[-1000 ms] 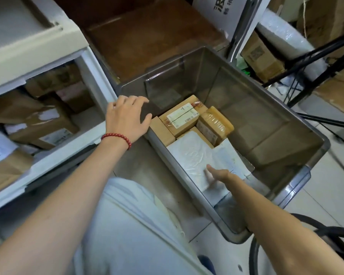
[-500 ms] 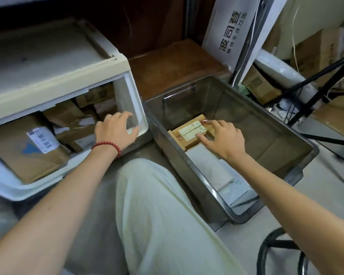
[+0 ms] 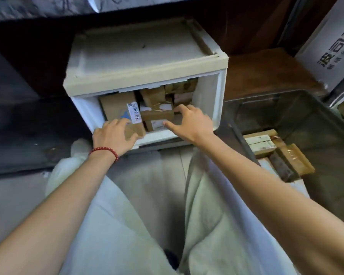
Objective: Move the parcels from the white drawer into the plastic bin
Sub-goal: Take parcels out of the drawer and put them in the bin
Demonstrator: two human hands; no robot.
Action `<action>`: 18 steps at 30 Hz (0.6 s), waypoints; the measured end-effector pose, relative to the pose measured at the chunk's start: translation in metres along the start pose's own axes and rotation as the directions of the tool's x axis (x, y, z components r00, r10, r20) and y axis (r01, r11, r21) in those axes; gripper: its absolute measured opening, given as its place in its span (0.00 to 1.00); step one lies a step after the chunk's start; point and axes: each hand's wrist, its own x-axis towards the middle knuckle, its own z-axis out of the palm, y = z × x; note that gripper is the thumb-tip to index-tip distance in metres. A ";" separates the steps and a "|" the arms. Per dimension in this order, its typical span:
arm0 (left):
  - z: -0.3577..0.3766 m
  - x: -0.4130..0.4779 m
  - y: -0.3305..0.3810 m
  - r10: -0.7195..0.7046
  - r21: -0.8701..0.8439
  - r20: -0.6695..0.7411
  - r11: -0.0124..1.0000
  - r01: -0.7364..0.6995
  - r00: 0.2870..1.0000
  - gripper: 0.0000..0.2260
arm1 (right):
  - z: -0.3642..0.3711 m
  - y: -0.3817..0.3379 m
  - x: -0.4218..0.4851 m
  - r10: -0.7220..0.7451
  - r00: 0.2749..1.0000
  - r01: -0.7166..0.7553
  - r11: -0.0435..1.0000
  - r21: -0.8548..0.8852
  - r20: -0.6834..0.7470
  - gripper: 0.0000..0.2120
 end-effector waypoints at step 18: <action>0.075 0.030 -0.048 -0.191 -0.176 0.147 0.961 0.216 0.971 0.38 | 0.133 -0.021 0.078 -0.102 0.967 0.106 0.994 -0.006 0.233 0.32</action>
